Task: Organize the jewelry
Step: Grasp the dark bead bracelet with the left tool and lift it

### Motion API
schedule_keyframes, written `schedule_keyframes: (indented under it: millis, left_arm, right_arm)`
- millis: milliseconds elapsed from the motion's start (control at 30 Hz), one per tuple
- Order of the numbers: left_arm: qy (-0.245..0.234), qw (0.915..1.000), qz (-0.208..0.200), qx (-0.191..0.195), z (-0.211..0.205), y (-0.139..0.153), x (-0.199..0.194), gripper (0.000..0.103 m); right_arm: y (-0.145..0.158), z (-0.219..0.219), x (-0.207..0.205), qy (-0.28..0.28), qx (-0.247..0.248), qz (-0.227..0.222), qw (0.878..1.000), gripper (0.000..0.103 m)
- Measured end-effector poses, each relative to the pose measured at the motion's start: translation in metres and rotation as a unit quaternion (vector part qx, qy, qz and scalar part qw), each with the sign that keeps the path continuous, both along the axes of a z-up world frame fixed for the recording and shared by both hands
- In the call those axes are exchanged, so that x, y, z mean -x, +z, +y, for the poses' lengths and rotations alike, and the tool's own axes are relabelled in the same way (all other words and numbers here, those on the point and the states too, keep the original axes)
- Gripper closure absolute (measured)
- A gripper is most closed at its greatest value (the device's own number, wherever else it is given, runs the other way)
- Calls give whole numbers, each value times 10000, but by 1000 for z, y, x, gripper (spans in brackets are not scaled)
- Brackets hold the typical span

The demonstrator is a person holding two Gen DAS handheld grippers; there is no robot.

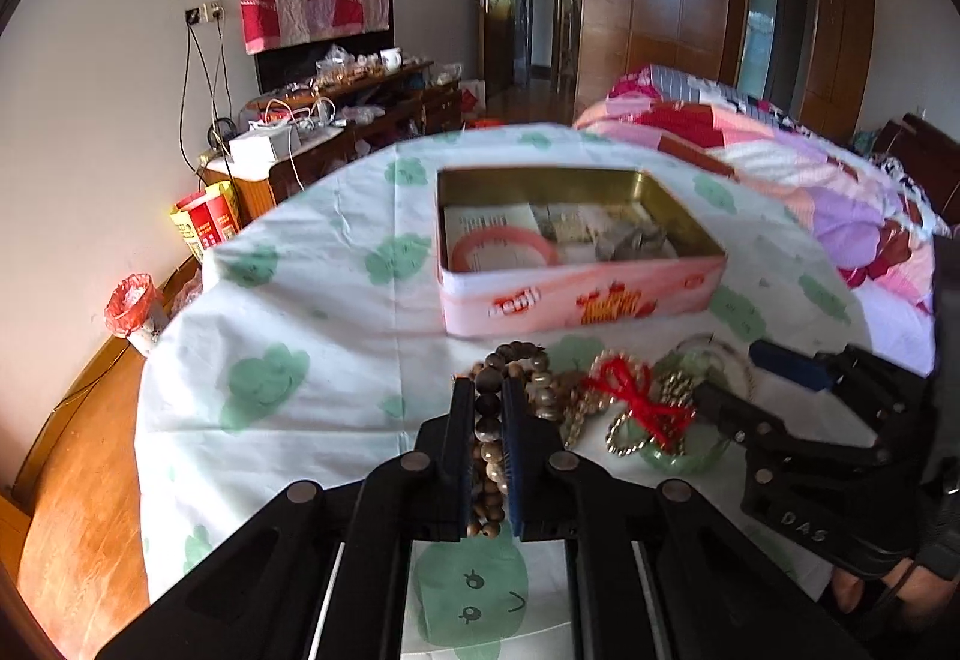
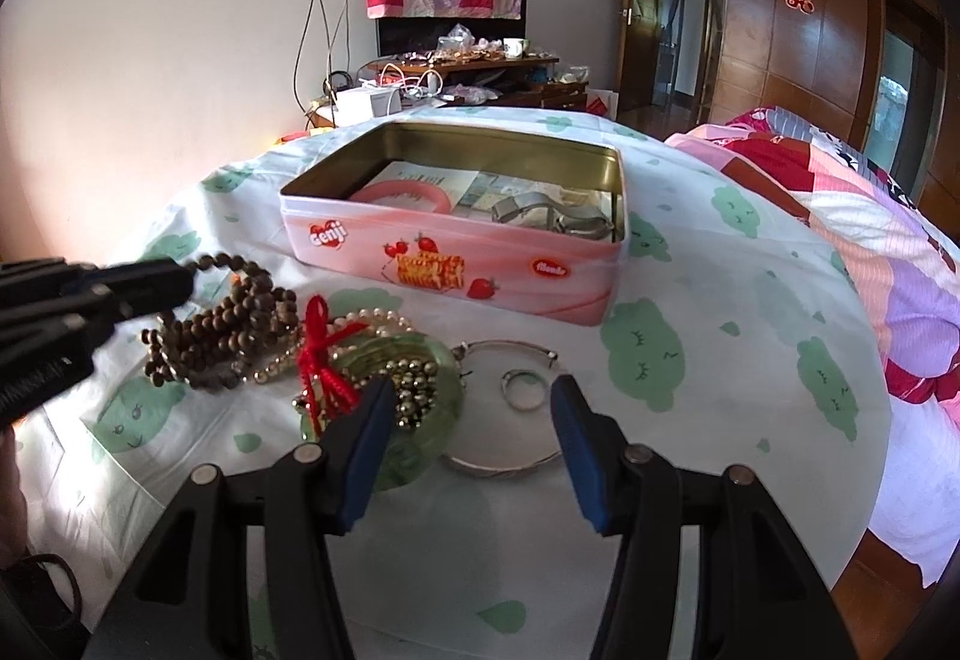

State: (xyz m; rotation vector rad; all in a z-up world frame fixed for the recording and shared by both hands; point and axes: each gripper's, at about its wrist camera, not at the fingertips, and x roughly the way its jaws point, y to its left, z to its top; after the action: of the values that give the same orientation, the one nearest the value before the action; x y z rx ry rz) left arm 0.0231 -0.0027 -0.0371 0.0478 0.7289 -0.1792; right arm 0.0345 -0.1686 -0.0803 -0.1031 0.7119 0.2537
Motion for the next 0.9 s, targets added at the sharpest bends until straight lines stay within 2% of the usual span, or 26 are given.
schedule_keyframes:
  millis: [200, 267, 367, 400, 467, 533, 600, 900]
  left_arm:
    - [124, 9997, -193, -99, 4, 9, 3, 95]
    - [151, 9997, -147, -78, 6, 6, 1, 95]
    - [158, 9998, -80, -65, 7, 2, -1, 95]
    - [158, 9998, -70, -63, 7, 1, -2, 95]
    - [144, 9999, -58, -56, 6, 1, -2, 95]
    - [142, 9999, -62, -48, 6, 1, -2, 95]
    - [149, 9999, -69, -49, 6, 2, -1, 95]
    - [146, 9998, -154, 26, 7, 10, 2, 95]
  right_arm:
    - [0, -1, -1, 24, -29, 21, 10000, 47]
    - [0, -1, -1, 28, -44, 33, 10000, 51]
    - [-1, 0, -2, 49, -54, 75, 9999, 60]
    - [-2, 1, -2, 69, -57, 99, 9999, 67]
    - [-3, 1, -2, 124, -90, 130, 9998, 70]
    - [-3, 1, -2, 221, -187, 175, 9994, 85]
    - [-2, 2, 0, 264, -193, 159, 9993, 89]
    - [13, -3, 7, 356, -460, -126, 9982, 91]
